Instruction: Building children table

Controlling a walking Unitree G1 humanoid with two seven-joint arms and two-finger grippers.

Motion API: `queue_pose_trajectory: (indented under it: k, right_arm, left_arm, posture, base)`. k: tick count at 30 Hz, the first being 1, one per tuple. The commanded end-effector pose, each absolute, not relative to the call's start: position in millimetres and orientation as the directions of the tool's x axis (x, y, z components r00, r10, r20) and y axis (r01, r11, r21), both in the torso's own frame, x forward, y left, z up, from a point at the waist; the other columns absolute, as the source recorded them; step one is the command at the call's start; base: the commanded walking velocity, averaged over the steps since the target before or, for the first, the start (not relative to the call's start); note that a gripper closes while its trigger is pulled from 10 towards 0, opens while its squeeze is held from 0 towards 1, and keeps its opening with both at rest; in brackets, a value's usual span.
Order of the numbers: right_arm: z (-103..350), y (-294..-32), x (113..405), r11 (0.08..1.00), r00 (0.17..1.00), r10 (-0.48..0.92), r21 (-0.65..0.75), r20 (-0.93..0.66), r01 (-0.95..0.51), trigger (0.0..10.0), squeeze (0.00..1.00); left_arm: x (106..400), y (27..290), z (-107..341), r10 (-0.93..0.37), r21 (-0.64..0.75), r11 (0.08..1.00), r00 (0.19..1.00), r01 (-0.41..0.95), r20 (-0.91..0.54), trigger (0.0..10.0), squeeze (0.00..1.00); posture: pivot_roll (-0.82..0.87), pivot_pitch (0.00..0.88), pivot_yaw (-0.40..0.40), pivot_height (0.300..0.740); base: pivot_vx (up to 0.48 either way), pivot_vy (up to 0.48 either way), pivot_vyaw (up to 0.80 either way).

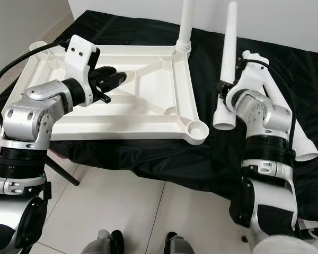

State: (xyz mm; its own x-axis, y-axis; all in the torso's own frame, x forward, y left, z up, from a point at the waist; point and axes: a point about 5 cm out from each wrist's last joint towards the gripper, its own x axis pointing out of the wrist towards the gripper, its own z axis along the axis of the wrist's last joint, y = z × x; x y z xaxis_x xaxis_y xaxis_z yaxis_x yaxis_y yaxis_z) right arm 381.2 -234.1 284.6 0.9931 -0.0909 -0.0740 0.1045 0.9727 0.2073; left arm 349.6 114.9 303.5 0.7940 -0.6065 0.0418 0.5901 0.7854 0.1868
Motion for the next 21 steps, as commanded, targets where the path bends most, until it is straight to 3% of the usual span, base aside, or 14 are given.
queue_pose_trajectory:
  k: [1,2,3,8,10,14,15,20,21]
  right_arm:
    - [292,-237,377,0.962,0.995,-0.1,0.254,-0.005,0.098,10.0,0.0]
    - [292,-237,377,0.962,0.995,-0.1,0.254,-0.005,0.098,10.0,0.0]
    - [293,-238,373,0.956,0.993,-0.104,0.281,0.05,0.086,10.0,0.0]
    - [290,-239,363,0.948,0.982,-0.105,0.315,0.16,0.05,10.0,0.0]
    - [286,-235,351,0.944,0.959,-0.051,0.327,0.28,-0.045,10.0,0.0]
    - [286,-232,347,0.94,0.949,-0.025,0.331,0.315,-0.085,10.0,0.0]
    - [286,-221,338,0.911,0.912,0.057,0.353,0.406,-0.214,10.0,0.0]
    - [284,-203,330,0.885,0.87,0.141,0.333,0.472,-0.324,10.0,0.0]
    - [284,-200,328,0.872,0.86,0.144,0.348,0.489,-0.343,10.0,0.0]
  left_arm:
    - [348,110,304,-0.649,0.208,0.749,0.76,0.629,0.039,10.0,0.0]
    - [348,110,304,-0.649,0.208,0.749,0.76,0.629,0.039,10.0,0.0]
    - [346,108,301,-0.673,0.195,0.729,0.739,0.656,0.028,10.0,1.0]
    - [340,104,294,-0.724,0.162,0.681,0.689,0.714,0.003,10.0,1.0]
    - [336,100,290,-0.765,0.131,0.638,0.644,0.759,0.0,10.0,1.0]
    - [336,99,290,-0.775,0.126,0.627,0.632,0.768,0.0,10.0,1.0]
    - [334,96,289,-0.799,0.108,0.599,0.601,0.794,0.009,10.0,1.0]
    - [333,93,295,-0.807,0.116,0.59,0.588,0.799,0.052,10.0,1.0]
    - [332,92,297,-0.807,0.112,0.59,0.587,0.799,0.062,10.0,0.18]
  posture:
    - [-0.09,0.143,0.025,0.74]
    - [-0.09,0.143,0.025,0.74]
    - [-0.1,0.136,0.029,0.74]
    - [-0.1,0.132,0.035,0.74]
    - [-0.1,0.131,0.04,0.74]
    - [-0.1,0.131,0.041,0.74]
    - [-0.1,0.133,0.04,0.74]
    - [-0.1,0.12,0.037,0.74]
    - [-0.09,0.114,0.039,0.74]
  base:
    - [0.0,0.0,0.0]
    - [0.0,0.0,0.0]
    - [0.0,0.0,0.0]
    - [0.0,0.0,0.0]
    - [0.0,0.0,0.0]
    - [0.0,0.0,0.0]
    - [0.0,0.0,0.0]
    - [0.0,0.0,0.0]
    - [0.0,0.0,0.0]
